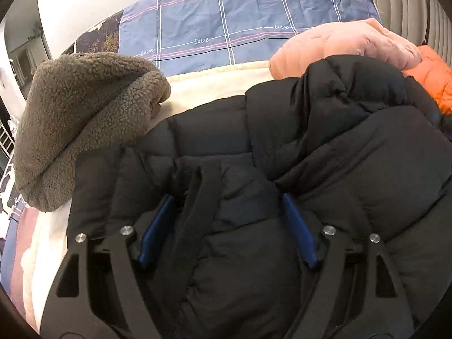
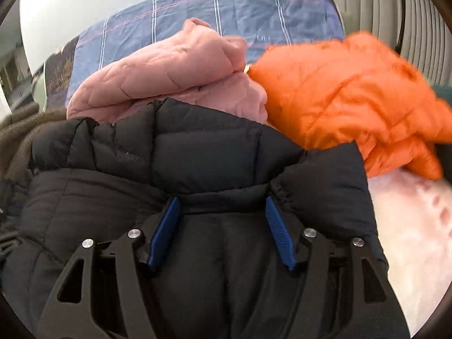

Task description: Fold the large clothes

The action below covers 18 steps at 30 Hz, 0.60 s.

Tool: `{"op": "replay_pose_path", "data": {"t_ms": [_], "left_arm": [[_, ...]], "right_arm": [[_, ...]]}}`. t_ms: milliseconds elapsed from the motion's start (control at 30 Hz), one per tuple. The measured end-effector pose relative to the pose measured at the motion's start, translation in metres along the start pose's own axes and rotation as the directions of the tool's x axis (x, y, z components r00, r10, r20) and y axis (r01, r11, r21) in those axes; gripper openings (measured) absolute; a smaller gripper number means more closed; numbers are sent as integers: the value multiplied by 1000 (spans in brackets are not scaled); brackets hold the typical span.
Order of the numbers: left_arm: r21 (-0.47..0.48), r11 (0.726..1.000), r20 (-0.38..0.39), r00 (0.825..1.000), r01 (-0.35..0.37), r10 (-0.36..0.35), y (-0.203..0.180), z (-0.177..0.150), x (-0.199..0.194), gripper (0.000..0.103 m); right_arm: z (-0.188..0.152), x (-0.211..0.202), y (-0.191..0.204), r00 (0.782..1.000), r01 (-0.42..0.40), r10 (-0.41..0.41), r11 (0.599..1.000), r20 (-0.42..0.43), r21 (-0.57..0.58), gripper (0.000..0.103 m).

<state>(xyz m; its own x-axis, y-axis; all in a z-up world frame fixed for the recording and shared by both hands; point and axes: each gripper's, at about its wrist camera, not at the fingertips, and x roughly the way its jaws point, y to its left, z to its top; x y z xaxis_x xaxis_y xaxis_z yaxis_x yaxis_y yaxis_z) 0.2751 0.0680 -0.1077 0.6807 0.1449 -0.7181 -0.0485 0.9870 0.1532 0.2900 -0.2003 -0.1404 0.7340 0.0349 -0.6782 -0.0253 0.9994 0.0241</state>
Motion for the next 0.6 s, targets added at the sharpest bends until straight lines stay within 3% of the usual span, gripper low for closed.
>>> {"op": "replay_pose_path", "data": {"t_ms": [133, 233, 333, 433, 500, 567, 600], "left_arm": [[-4, 1000, -1, 1000, 8, -8, 1, -1, -2, 79], [-29, 999, 6, 999, 44, -44, 17, -4, -20, 78], [-32, 996, 73, 994, 78, -75, 39, -19, -65, 78], [-21, 996, 109, 990, 91, -88, 57, -40, -96, 81], [-14, 999, 74, 996, 47, -46, 60, -50, -91, 82], [18, 999, 17, 999, -46, 45, 56, -59, -65, 85], [26, 998, -12, 998, -60, 60, 56, -63, -53, 86]], "right_arm": [[1, -1, -4, 1000, -6, 6, 1000, -7, 9, 65], [2, -28, -5, 1000, 0, 0, 1000, 14, 13, 65], [-11, -89, -5, 987, -129, 129, 992, 94, -5, 67], [-23, -118, 3, 979, -169, 175, 984, 108, -59, 70], [-35, -112, 18, 978, -200, 204, 976, 43, -84, 74], [-52, -75, 44, 981, -171, 155, 974, -119, -147, 86], [-61, -63, 53, 983, -149, 126, 972, -135, -181, 87]]}}
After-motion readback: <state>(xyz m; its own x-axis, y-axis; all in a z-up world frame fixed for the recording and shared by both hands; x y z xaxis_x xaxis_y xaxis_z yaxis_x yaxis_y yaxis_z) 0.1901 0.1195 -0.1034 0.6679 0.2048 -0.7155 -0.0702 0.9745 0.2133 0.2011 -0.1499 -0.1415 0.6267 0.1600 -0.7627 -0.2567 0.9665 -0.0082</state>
